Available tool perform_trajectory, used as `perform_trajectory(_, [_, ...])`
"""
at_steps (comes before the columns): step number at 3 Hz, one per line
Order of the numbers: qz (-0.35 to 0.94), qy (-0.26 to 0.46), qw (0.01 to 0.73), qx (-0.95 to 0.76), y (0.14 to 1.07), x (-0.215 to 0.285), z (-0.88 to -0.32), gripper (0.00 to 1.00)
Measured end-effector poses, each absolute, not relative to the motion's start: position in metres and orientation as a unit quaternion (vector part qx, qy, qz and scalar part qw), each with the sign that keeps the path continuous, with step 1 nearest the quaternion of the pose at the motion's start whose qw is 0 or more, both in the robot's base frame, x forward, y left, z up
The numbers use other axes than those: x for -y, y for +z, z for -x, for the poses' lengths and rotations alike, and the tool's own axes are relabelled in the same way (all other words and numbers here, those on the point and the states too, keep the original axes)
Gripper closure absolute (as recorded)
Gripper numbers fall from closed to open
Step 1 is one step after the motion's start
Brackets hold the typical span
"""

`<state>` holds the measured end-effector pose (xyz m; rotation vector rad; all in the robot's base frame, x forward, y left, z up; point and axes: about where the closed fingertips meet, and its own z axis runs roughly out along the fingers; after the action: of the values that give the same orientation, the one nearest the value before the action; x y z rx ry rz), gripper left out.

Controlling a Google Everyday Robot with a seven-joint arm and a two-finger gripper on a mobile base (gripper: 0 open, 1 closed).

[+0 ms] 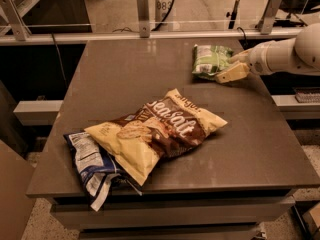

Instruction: Move green jalapeno chip bag near blue chip bag

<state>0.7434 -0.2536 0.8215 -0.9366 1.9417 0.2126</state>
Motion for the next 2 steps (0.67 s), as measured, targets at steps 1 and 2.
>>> perform_trajectory(1, [0.382, 0.087, 0.469, -0.792, 0.8215, 0.2535, -0.7434, 0.84])
perform_trajectory(2, [0.382, 0.087, 0.468, -0.792, 0.8215, 0.2535, -0.7434, 0.6])
